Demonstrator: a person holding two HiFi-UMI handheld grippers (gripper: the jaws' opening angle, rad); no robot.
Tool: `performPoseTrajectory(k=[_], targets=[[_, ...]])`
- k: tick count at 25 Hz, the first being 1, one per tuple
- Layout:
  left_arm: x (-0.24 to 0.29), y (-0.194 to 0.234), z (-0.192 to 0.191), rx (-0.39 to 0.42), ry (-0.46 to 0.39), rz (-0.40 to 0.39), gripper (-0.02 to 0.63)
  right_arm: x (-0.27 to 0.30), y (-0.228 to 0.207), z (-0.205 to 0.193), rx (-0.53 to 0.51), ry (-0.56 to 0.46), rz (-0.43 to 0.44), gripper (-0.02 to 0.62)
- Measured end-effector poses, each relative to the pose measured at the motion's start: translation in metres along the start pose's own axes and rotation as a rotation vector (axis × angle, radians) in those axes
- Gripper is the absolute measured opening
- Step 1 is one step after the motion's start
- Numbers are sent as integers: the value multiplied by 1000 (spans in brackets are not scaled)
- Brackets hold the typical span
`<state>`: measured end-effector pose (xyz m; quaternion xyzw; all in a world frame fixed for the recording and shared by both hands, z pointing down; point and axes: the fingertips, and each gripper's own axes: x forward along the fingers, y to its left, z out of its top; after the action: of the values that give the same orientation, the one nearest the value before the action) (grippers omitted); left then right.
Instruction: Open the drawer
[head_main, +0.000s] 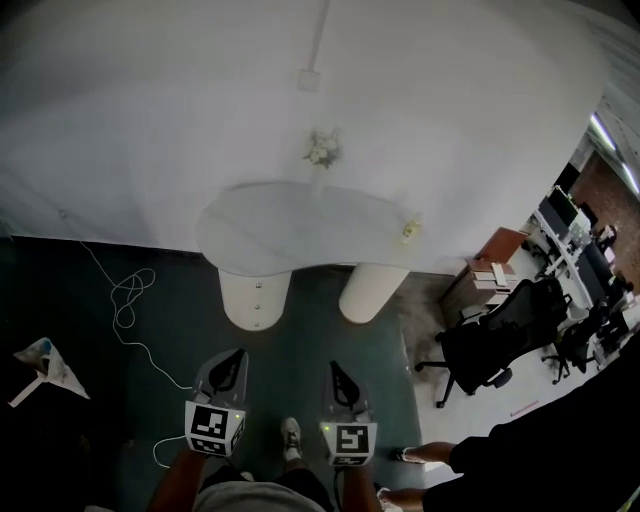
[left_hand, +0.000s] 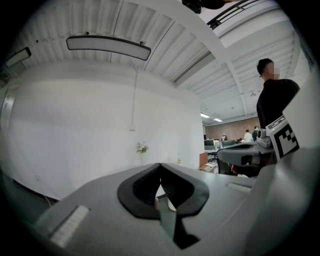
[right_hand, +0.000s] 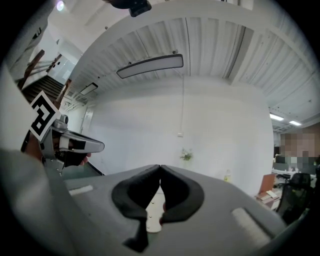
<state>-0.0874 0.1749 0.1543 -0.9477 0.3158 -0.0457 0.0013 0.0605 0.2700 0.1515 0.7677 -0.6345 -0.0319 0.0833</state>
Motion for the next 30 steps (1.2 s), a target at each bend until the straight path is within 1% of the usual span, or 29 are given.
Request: performPoseTrajectory(k=[6,11,15,19,23,26,30], targets=[[61,15,4,-10,18,92,11,71,-37,-7,17,1,94,3],[108,29,4,-29,34,168,11,124,-55,-15,17,55,184,3],[138,43,-4,-40,53,224,11,169,-65,-29,34,39,247,3],[161,60,-15,-61,65,289,11,209,-59,-43,36,48,318,3],[177,78,-28,-64,80,330,11,245,-48,-58,38,57,372,3],[183,94,-39,-65,93,354,11,269,-38,-71,53,79,397,3],[192,122,-57,-75,104,379,11,300,-24,-92,66,91,406,3]])
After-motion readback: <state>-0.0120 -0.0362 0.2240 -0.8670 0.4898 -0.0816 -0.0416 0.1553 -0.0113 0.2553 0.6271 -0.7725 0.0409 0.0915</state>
